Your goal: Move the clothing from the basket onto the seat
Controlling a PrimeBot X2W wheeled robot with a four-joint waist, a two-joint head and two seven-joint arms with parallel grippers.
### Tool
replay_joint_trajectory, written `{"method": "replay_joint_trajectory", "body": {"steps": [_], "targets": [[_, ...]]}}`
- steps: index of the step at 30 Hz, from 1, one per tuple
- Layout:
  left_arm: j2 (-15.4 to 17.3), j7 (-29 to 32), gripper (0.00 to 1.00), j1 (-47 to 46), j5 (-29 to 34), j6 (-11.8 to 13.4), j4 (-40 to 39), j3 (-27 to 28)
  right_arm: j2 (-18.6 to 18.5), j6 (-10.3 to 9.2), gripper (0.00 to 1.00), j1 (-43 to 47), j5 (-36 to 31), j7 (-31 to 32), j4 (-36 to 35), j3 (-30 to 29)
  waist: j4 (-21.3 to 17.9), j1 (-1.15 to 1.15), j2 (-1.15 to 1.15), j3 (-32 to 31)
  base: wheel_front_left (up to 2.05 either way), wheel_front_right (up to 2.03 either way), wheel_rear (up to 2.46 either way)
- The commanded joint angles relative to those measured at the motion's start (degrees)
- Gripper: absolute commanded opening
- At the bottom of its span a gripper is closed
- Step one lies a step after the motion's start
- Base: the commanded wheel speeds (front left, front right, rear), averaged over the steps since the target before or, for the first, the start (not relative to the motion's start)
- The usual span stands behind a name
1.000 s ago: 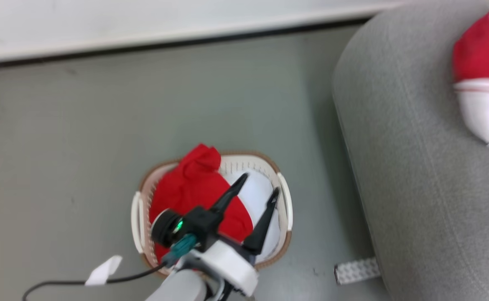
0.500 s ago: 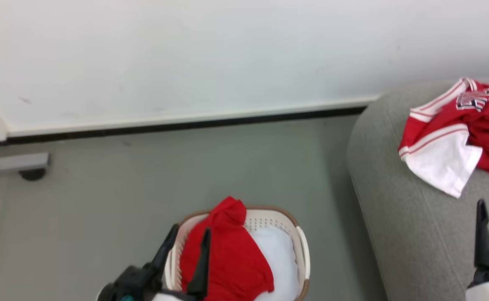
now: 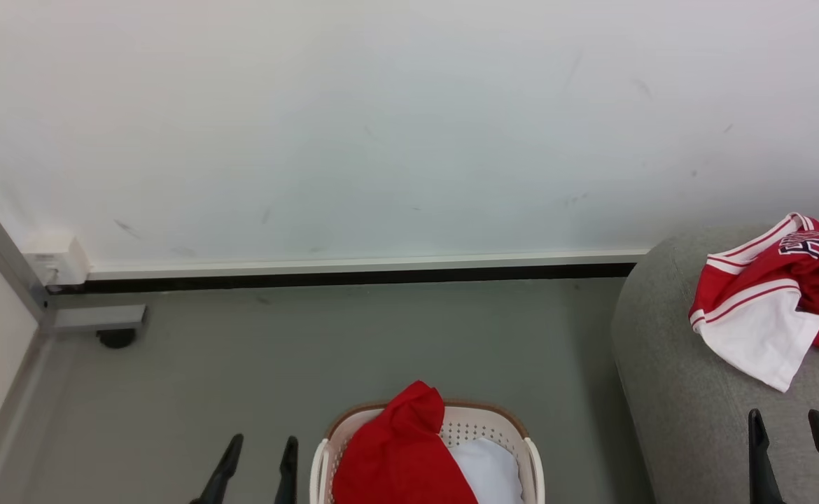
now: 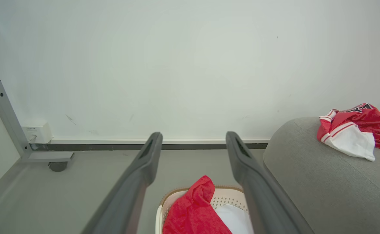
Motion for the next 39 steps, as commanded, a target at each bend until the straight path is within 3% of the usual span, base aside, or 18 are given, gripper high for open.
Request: {"method": "replay_joint_trajectory", "body": {"steps": [1, 12, 21, 27, 33, 39], "targets": [[-0.11, -0.01, 1.00, 0.89, 1.10, -0.38, -0.03, 0.47, -0.08, -0.12, 1.00, 0.74, -0.23, 0.03, 0.14, -0.02, 0.50, 0.02, 0.00, -0.58, 0.00, 0.00, 0.00], [-1.20, -0.02, 1.00, 1.17, 2.14, -3.31, 0.68, 2.51, 0.93, -0.12, 1.00, 1.36, 0.42, 0.03, 0.79, 2.26, 1.07, 0.02, 0.00, -0.44, 0.00, 0.00, 0.00], [-1.36, -0.02, 1.00, -1.01, 2.41, -4.07, 1.85, 3.49, 1.00, -0.12, 1.00, -1.54, 1.13, 0.04, -0.27, 6.30, -2.69, 0.02, 0.00, 3.58, 0.00, 0.00, 0.00], [-1.36, -0.01, 1.00, -10.08, 2.01, -4.71, 5.99, 1.18, 1.05, -0.12, 1.00, -6.87, 2.69, 0.04, -4.10, 9.30, -5.96, 0.02, 0.00, 15.80, 0.00, 0.00, 0.00], [-0.23, 0.01, 1.00, -25.05, 6.32, -5.78, 14.23, -2.79, 1.06, -0.12, 1.00, -13.52, 6.82, 0.03, -7.27, 11.52, -9.21, 0.02, 0.00, 28.40, 0.00, 0.00, 0.00], [0.59, 4.93, 1.00, -37.96, 10.92, -5.97, 23.67, -6.64, 1.07, -0.12, 1.00, -18.82, 10.06, 0.04, -9.39, 13.30, -11.95, 0.02, 0.00, 38.23, 0.00, 0.00, 0.00]]}}
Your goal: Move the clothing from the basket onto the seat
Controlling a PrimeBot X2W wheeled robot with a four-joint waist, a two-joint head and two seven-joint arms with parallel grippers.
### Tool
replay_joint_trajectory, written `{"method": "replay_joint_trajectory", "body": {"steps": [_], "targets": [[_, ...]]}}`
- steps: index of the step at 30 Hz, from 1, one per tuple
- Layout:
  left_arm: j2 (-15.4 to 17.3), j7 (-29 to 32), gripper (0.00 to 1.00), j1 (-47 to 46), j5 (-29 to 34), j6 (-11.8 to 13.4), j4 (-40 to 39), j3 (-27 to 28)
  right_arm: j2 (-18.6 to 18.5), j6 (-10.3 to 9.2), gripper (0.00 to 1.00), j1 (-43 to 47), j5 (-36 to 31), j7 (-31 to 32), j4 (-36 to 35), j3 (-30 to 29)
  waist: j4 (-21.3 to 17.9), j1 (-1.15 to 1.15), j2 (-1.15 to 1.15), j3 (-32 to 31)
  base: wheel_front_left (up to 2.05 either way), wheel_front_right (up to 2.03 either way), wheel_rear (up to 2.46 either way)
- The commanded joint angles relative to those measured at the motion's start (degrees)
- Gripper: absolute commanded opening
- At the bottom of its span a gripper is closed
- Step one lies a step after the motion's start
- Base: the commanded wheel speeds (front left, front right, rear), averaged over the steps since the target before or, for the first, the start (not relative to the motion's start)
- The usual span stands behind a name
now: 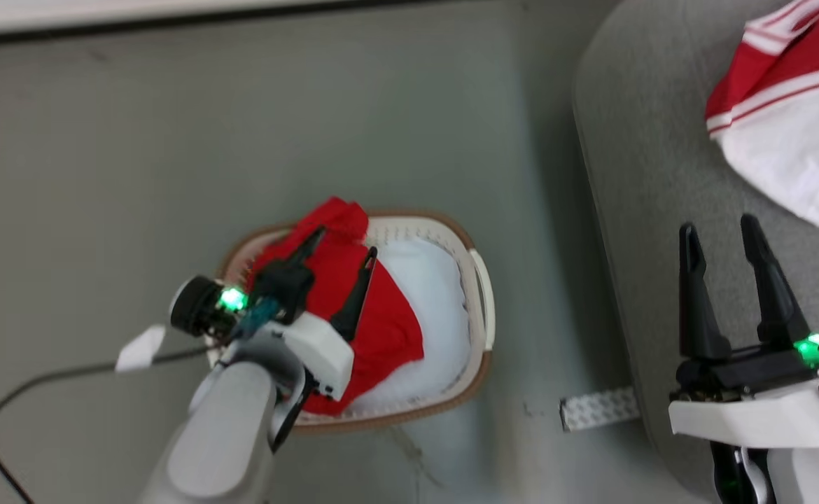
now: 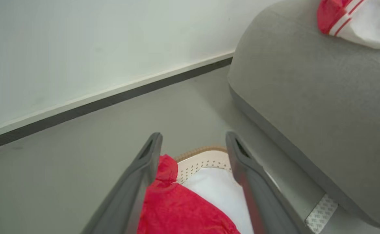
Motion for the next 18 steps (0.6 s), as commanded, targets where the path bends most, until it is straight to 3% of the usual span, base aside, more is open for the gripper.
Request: {"method": "replay_joint_trajectory", "body": {"steps": [1, 9, 18], "targets": [[0.61, 1.80, 1.00, -2.07, 1.19, 0.40, 2.07, -0.16, 0.05, -0.12, 1.00, -1.78, 1.15, 0.04, -0.60, 0.36, -4.29, -0.03, 0.00, 9.28, 0.00, 0.00, 0.00], [0.28, 13.62, 1.00, -12.14, 5.42, 2.20, 15.77, -3.35, 0.05, -0.12, 1.00, -5.87, 6.13, 0.04, -3.56, 0.75, -7.73, -0.03, 0.00, 16.90, 0.00, 0.00, 0.00], [2.98, 19.32, 1.00, -19.59, 7.03, 6.45, 25.95, -3.18, 0.05, -0.12, 1.00, -7.18, 8.71, 0.04, -6.47, 1.60, -10.50, -0.03, 0.00, 23.95, 0.00, 0.00, 0.00]]}}
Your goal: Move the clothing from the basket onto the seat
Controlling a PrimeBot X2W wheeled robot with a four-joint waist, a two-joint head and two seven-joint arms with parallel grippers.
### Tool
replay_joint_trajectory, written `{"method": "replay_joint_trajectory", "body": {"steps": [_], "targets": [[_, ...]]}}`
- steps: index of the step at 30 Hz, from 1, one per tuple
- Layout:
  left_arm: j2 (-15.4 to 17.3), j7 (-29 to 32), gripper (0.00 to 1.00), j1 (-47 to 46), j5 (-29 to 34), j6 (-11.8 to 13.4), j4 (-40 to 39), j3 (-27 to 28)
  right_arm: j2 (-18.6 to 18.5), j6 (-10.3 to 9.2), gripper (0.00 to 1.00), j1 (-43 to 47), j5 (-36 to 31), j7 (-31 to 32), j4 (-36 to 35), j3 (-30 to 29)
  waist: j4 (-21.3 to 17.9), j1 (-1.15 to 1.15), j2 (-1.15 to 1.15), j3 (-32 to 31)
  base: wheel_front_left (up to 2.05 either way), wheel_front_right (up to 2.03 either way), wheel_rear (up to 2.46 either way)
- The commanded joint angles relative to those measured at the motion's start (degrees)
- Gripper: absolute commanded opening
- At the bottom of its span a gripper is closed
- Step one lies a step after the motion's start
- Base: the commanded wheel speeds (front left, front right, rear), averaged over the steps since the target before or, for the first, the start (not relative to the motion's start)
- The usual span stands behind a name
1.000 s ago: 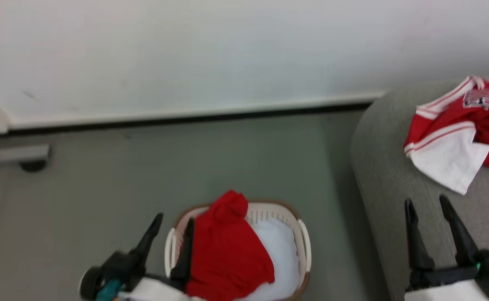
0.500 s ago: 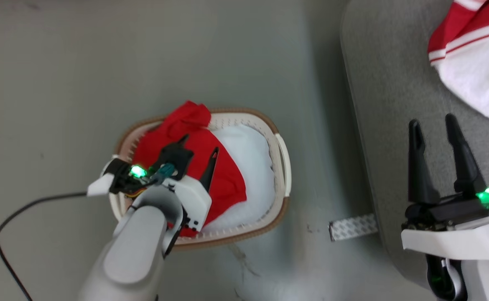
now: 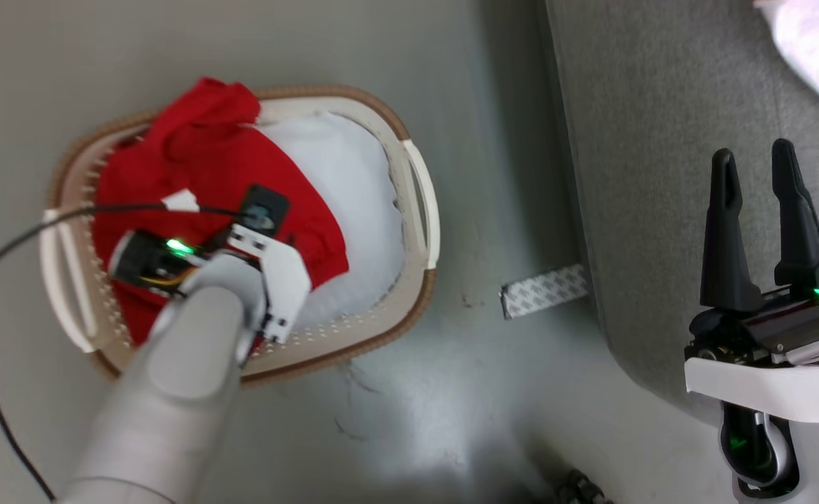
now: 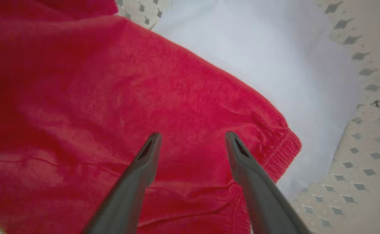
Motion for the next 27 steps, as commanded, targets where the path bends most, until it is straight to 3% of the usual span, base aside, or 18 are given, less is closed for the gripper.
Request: {"method": "replay_joint_trajectory", "body": {"steps": [1, 11, 12, 13, 14, 15, 20, 27], "targets": [[1.46, 0.67, 1.00, -1.53, 1.05, 0.40, 1.13, -0.11, 0.02, -0.12, 1.00, -0.89, 0.38, 0.04, -0.78, -0.07, -2.06, -0.02, 0.00, 3.53, 0.00, 0.00, 0.00], [5.68, 3.62, 1.00, -6.52, 3.44, 1.36, 7.80, -2.40, 0.03, -0.13, 1.00, -0.10, 1.43, 0.04, -3.43, -0.58, -3.33, -0.02, 0.00, 10.25, 0.00, 0.00, 0.00], [6.08, 3.37, 0.96, -6.80, 3.50, 1.49, 8.39, -2.52, 0.04, -0.13, 1.00, -0.05, 1.45, 0.03, -3.55, -0.60, -3.39, -0.02, 0.00, 10.60, 0.00, 0.00, 0.00], [6.37, 3.41, 0.61, -6.91, 3.52, 1.49, 9.13, -2.63, 0.04, -0.13, 1.00, 0.00, 1.53, 0.03, -3.58, -0.70, -3.43, -0.02, 0.00, 10.81, 0.00, 0.00, 0.00], [6.40, 3.34, 0.36, -6.91, 3.55, 1.27, 9.74, -2.92, 0.04, -0.13, 1.00, 0.10, 1.56, 0.03, -3.58, -0.87, -3.39, -0.02, 0.00, 10.91, 0.00, 0.00, 0.00], [6.23, 2.85, 0.00, -6.81, 3.55, 1.39, 10.02, -3.15, 0.03, -0.13, 1.00, 0.15, 1.54, 0.03, -3.55, -1.01, -3.32, -0.02, 0.00, 10.97, 0.00, 0.00, 0.00], [3.40, 0.01, 0.00, -5.44, 3.03, 0.36, 10.92, -4.70, 0.03, -0.13, 1.00, -0.17, 0.26, 0.03, -2.27, -1.62, -1.66, -0.02, 0.00, 8.97, 0.00, 0.00, 0.00], [-0.79, -7.04, 0.00, -2.85, -0.10, 0.06, 10.60, -4.38, 0.01, -0.13, 1.00, 2.08, -2.07, 0.04, 0.36, -3.17, 2.29, -0.02, 0.00, -1.95, 0.00, 0.00, 0.00]]}}
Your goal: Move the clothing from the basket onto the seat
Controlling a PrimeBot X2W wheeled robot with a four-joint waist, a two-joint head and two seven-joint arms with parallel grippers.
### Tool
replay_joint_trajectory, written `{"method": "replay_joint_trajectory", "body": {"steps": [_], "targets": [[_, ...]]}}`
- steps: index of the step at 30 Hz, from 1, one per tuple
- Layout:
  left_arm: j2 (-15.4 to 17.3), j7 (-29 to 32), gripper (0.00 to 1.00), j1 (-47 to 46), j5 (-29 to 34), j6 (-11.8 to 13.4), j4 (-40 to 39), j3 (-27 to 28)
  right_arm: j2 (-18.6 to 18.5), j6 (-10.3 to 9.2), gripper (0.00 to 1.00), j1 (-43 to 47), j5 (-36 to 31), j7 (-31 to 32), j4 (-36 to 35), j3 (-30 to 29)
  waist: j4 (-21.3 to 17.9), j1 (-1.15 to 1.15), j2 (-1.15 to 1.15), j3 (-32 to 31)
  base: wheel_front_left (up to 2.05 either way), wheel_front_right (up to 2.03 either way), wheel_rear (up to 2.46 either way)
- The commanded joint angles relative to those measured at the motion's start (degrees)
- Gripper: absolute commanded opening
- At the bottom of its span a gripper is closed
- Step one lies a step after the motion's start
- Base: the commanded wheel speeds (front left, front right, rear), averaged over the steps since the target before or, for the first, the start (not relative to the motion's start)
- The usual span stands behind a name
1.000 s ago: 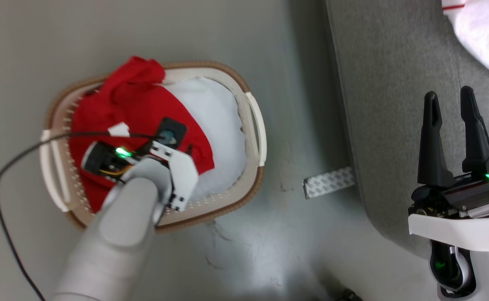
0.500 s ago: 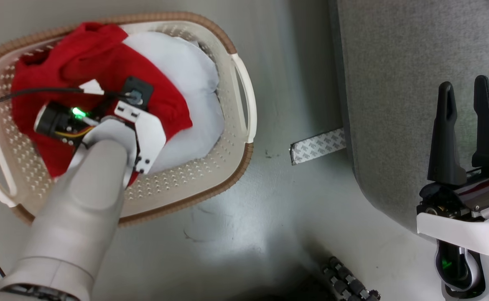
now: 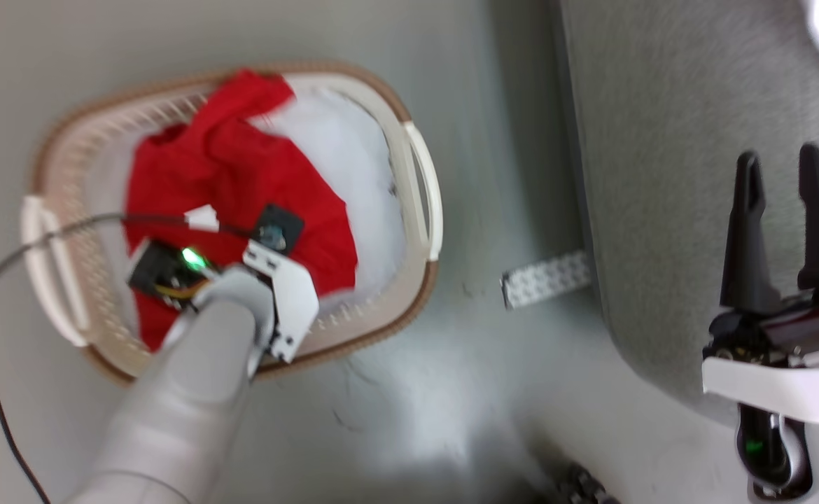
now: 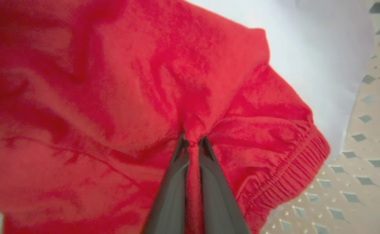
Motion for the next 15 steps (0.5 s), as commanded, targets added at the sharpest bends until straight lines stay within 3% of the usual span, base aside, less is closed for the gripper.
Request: {"method": "replay_joint_trajectory", "body": {"steps": [1, 15], "targets": [[-0.81, -1.71, 0.00, 1.93, -1.34, -0.22, 0.33, 0.50, -0.03, -0.13, 1.00, 1.86, -0.78, 0.03, 0.96, -0.53, 3.34, -0.01, 0.00, -7.79, 0.00, 0.00, 0.00], [-2.96, -11.48, 0.00, 14.65, -11.76, -3.69, -0.04, 2.96, -0.06, -0.13, 1.00, 14.07, -5.75, 0.03, 5.64, -1.52, 8.82, -0.01, 0.00, -33.64, 0.00, 0.00, 0.00]]}}
